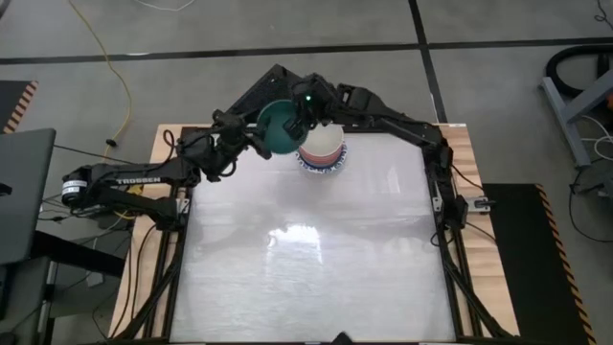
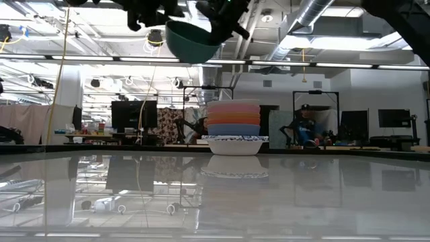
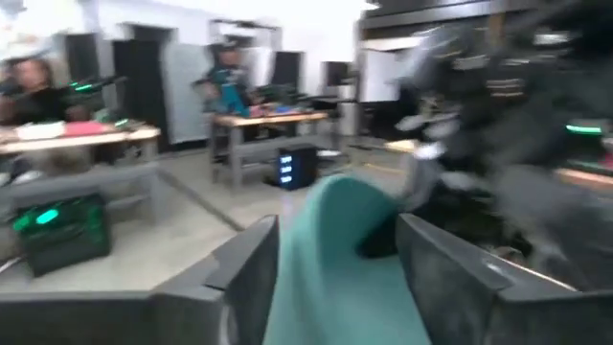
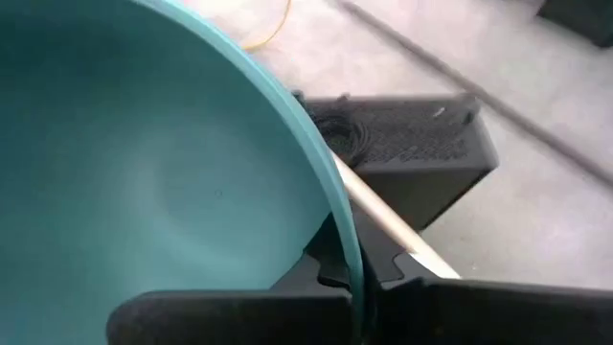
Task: Nest bowls inside each other
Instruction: Stack the green bowl on top of the white bowl
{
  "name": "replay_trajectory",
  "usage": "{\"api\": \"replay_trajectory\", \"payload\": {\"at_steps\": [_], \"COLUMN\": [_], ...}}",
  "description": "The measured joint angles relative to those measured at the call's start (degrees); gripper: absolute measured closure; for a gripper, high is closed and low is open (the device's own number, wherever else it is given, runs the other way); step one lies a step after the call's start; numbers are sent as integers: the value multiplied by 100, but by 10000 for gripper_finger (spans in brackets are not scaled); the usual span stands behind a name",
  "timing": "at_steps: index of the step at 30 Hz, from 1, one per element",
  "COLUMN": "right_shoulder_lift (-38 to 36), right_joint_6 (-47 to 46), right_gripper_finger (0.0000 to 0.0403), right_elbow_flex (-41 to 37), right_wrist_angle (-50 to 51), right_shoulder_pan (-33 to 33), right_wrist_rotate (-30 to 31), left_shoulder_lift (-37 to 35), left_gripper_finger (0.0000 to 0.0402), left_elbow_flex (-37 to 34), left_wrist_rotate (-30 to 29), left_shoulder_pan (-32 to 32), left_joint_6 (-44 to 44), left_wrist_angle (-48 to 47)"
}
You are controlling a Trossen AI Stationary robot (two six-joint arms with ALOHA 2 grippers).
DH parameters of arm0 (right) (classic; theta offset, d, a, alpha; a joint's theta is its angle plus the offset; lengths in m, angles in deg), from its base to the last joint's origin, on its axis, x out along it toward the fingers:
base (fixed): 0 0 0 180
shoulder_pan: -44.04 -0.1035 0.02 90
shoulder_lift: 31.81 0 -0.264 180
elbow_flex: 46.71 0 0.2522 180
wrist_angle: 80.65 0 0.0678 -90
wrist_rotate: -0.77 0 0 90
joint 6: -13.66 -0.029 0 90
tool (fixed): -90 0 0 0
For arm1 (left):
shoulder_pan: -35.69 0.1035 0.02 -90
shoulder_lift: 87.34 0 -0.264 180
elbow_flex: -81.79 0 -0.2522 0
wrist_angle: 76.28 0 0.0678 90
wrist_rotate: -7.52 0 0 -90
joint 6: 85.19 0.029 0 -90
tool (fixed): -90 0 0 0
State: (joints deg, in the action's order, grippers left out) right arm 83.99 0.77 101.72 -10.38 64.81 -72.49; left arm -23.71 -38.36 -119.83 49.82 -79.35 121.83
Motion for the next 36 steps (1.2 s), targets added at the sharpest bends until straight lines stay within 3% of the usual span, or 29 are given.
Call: {"api": "replay_trajectory", "payload": {"at_steps": [7,15,20,27,31,36], "right_shoulder_lift": [-25,-25,-25,-37,-28,-20], "right_joint_6": [-352,-542,-395,-228,-225,-216], "right_gripper_finger": [398,398,398,398,398,398], "right_elbow_flex": [3,3,3,-65,-585,-1244], "right_wrist_angle": [508,1368,1578,1733,1453,1147], "right_shoulder_pan": [706,1488,2018,2227,2197,2116], "right_wrist_rotate": [-583,-1721,-2965,-3271,-3660,-3668], "left_shoulder_lift": [-199,-541,-809,-1028,-1035,-1033], "left_gripper_finger": [137,132,132,132,132,132], "left_elbow_flex": [-2,-2,-4,-4,-4,-7], "left_wrist_rotate": [-68,-89,-89,-94,-96,-96], "left_shoulder_pan": [-92,-121,-133,-133,-131,-131], "left_joint_6": [63,32,-358,-633,-753,-913], "left_wrist_angle": [-116,-235,-654,-1354,-1517,-1803]}}
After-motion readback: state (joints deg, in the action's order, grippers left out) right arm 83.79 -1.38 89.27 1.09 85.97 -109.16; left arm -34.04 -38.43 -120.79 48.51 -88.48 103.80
